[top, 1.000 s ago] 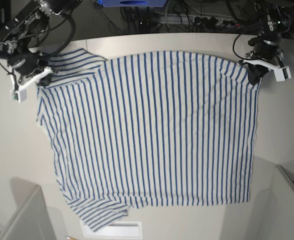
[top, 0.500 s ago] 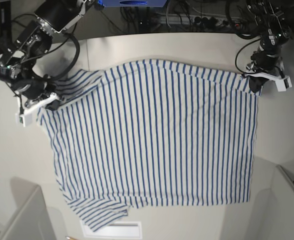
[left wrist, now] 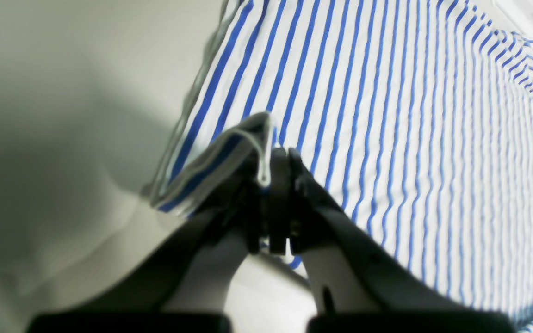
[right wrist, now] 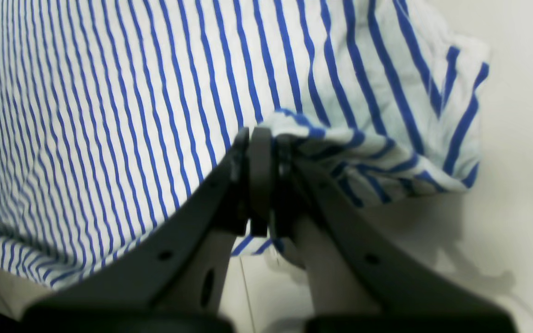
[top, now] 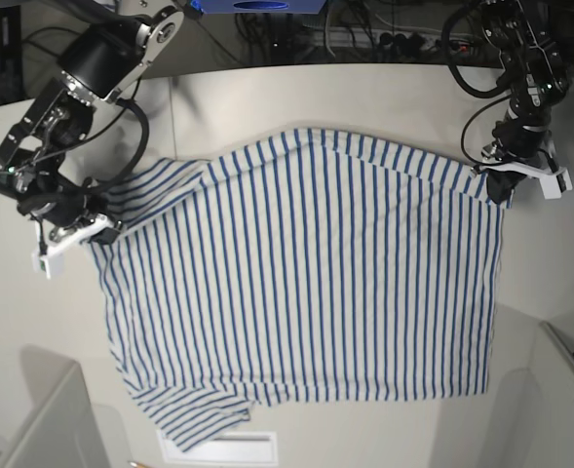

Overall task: Fold the T-shirt properly
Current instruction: 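Lift both shoulder corners and pull them toward the robot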

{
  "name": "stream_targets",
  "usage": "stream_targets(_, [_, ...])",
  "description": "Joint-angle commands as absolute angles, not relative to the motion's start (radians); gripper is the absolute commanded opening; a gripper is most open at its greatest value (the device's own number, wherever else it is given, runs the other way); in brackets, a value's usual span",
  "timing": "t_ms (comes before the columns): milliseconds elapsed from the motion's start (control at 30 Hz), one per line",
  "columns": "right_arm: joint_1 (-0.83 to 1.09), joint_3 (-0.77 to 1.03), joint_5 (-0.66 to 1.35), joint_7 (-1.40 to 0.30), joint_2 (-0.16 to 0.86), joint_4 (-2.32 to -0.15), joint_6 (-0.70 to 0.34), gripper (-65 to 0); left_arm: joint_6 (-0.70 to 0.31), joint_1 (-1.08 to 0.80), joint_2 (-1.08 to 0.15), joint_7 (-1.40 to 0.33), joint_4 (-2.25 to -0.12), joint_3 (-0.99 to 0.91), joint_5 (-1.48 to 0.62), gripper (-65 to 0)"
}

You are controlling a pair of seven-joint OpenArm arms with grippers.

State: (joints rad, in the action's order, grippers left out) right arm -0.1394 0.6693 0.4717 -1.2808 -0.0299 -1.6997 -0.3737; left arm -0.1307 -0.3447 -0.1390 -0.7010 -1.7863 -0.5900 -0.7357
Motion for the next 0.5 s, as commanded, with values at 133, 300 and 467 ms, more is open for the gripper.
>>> stream_targets(133, [-0.214, 0.668, 0.492, -1.262, -0.008, -1.644, -0.374, -65.0, -0.131, -0.298, -0.148, -0.687, -1.751, -0.595, -0.651, -65.0])
stream_targets(300, [-0.26, 0.671, 0.492, -1.26, 0.007, -1.61, -0.372, -65.0, -0.131, -0.272, -0.15, -0.687, -1.748, -0.595, -0.639, -65.0])
stream_targets(467, [-0.271, 0.667, 0.49, -1.219, 0.008, -1.601, -0.371, -65.0, -0.131, -0.251, -0.151, -0.687, -1.736, -0.595, -0.639, -65.0])
